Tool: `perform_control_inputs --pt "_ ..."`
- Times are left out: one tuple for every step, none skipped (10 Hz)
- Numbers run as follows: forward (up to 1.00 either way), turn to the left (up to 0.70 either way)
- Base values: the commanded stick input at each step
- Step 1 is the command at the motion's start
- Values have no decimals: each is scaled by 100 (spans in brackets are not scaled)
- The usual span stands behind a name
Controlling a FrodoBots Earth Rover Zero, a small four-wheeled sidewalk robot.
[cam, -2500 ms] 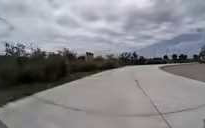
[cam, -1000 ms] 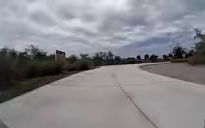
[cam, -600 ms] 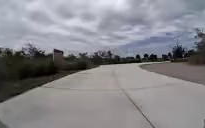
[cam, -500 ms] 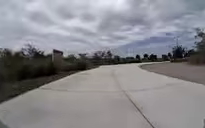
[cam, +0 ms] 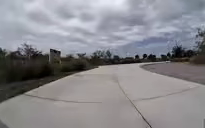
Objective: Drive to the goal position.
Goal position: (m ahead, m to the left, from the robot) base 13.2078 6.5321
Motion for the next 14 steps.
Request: perform_control_inputs --pt "85 0" --pt "85 0" --pt "85 0" --pt "85 0" --pt "85 0" --pt "85 0" --pt "85 0" --pt "85 0" --pt "85 0" --pt "85 0" --pt "85 0" --pt "85 0" --pt "85 0" --pt "85 0"
